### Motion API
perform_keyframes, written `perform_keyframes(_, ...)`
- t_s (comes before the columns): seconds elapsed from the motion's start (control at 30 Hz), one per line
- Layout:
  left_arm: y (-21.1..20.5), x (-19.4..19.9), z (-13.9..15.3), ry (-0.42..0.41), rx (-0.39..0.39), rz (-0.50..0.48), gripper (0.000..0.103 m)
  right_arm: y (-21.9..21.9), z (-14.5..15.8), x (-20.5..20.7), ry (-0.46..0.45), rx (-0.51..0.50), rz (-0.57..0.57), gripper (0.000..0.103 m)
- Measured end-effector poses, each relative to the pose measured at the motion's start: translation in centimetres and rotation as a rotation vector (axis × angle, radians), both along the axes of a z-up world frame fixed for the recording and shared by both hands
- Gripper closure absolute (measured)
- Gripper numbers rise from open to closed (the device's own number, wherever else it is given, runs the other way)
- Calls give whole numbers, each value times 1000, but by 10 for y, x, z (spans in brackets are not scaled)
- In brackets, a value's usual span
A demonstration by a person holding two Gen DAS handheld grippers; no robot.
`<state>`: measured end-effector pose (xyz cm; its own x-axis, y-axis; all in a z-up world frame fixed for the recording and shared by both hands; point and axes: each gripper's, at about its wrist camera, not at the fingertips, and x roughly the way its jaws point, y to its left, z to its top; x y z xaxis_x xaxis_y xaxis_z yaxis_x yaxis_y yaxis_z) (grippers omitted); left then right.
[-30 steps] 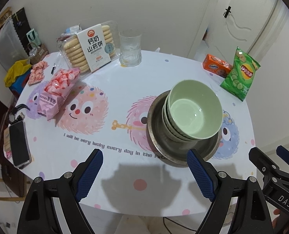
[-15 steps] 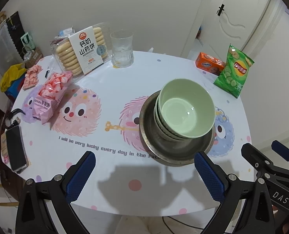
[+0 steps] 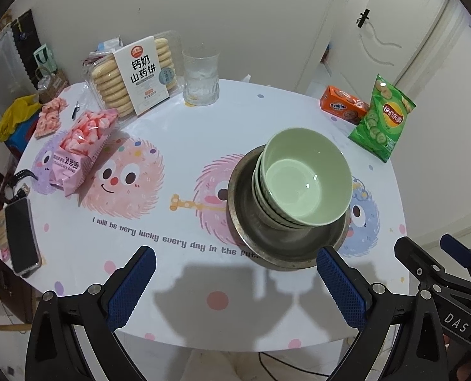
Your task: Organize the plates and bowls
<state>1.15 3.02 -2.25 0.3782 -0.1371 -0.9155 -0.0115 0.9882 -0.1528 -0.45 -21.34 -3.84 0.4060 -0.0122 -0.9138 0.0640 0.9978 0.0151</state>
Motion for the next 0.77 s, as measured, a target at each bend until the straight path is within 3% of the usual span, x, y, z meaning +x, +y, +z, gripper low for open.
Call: perform_keyframes(0.77, 2, -1, -1, 1, 6, -20, 0, -3, 0, 0, 5, 3, -9, 1)
